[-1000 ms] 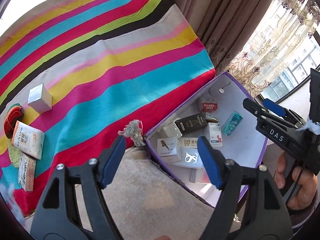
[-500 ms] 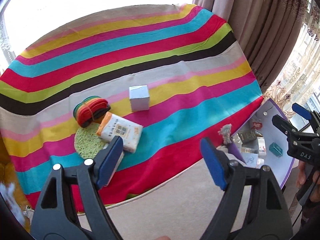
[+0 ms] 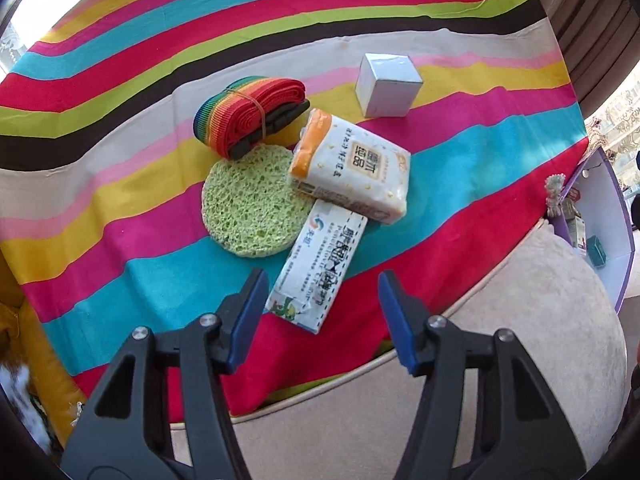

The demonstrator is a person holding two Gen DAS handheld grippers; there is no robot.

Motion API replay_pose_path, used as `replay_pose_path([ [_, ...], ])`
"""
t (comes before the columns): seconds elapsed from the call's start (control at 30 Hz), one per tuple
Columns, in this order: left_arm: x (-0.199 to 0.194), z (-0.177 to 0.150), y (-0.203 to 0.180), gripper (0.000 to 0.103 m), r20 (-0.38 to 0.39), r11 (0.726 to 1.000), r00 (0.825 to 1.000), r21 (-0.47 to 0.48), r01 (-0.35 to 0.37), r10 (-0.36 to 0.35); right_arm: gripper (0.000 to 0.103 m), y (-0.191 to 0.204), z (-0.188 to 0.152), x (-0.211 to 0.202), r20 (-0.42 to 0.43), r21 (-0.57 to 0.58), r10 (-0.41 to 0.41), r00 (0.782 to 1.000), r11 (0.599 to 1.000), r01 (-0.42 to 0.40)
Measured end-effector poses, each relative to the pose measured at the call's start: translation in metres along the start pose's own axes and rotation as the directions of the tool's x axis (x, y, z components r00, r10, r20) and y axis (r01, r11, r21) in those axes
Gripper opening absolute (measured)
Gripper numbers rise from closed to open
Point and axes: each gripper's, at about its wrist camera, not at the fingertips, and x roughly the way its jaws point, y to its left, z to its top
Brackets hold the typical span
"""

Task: Organize objects
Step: 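Grasp the white printed box with the left gripper, then hold the printed box in the left gripper while the right gripper grasps the small white cube box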

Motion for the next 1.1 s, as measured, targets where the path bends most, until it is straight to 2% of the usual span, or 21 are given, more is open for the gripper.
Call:
replay_pose_path([
  [0.07, 0.012, 0.003, 0.001, 0.058, -0.037, 1.000, 0.999, 0.013, -0.010, 0.010, 0.103, 0.006, 0.002, 0.002, -0.002, -0.011, 0.009, 1.000, 1.000, -0.009],
  [0.1, 0.018, 0.005, 0.001, 0.055, -0.047, 0.999, 0.999, 0.024, -0.027, 0.028, 0.103, 0.008, 0.003, 0.004, -0.006, -0.015, 0.013, 1.000, 1.000, -0.013],
  [0.17, 0.029, 0.006, -0.001, 0.046, -0.078, 0.999, 0.997, 0.036, -0.009, 0.012, 0.103, 0.012, 0.004, 0.009, -0.023, -0.019, 0.030, 0.999, 0.999, -0.031],
  [0.3, 0.009, 0.000, -0.005, 0.037, -0.002, 0.999, 1.000, 0.045, 0.018, -0.018, 0.103, 0.019, 0.004, 0.018, -0.048, -0.022, 0.053, 0.997, 0.998, -0.054],
  [0.43, -0.035, -0.003, 0.002, 0.037, 0.126, 0.999, 0.991, -0.023, 0.041, -0.038, 0.103, 0.021, 0.007, 0.024, -0.054, -0.025, 0.057, 0.997, 0.998, -0.059],
  [0.5, -0.057, 0.007, 0.010, 0.037, 0.187, 0.998, 0.982, -0.060, 0.034, -0.022, 0.103, 0.022, 0.013, 0.031, -0.061, -0.014, 0.064, 0.996, 0.998, -0.065],
  [0.6, -0.086, 0.031, 0.034, 0.037, 0.270, 0.984, 0.962, -0.156, 0.088, -0.043, 0.103, 0.029, 0.026, 0.041, -0.068, -0.008, 0.076, 0.995, 0.997, -0.076],
  [0.7, -0.103, 0.060, 0.052, 0.037, 0.357, 0.968, 0.934, -0.238, 0.074, 0.017, 0.103, 0.041, 0.044, 0.057, -0.054, -0.027, 0.063, 0.997, 0.998, -0.065],
  [0.8, -0.095, 0.065, 0.063, 0.037, 0.401, 0.941, 0.914, -0.328, 0.080, 0.062, 0.103, 0.049, 0.060, 0.083, -0.069, 0.000, 0.068, 0.995, 0.998, -0.068],
  [0.87, -0.080, 0.053, 0.066, 0.037, 0.423, 0.927, 0.895, -0.373, 0.029, 0.142, 0.101, 0.057, 0.067, 0.096, -0.072, 0.013, 0.067, 0.995, 0.998, -0.066],
  [0.9, -0.073, 0.046, 0.066, 0.037, 0.436, 0.926, 0.888, -0.378, 0.029, 0.150, 0.100, 0.063, 0.070, 0.102, -0.067, 0.006, 0.066, 0.996, 0.998, -0.066],
  [0.97, -0.058, 0.031, 0.065, 0.037, 0.442, 0.929, 0.881, -0.371, 0.005, 0.172, 0.099, 0.075, 0.073, 0.111, -0.064, -0.009, 0.049, 0.997, 0.999, -0.050],
  [1.03, -0.044, 0.024, 0.063, 0.037, 0.428, 0.933, 0.885, -0.359, -0.021, 0.184, 0.097, 0.085, 0.073, 0.123, -0.071, -0.019, 0.031, 0.997, 0.999, -0.032],
  [1.1, -0.039, 0.022, 0.068, 0.037, 0.428, 0.933, 0.889, -0.359, 0.001, 0.164, 0.091, 0.091, 0.073, 0.136, -0.093, -0.042, -0.006, 0.996, 0.999, 0.003],
])
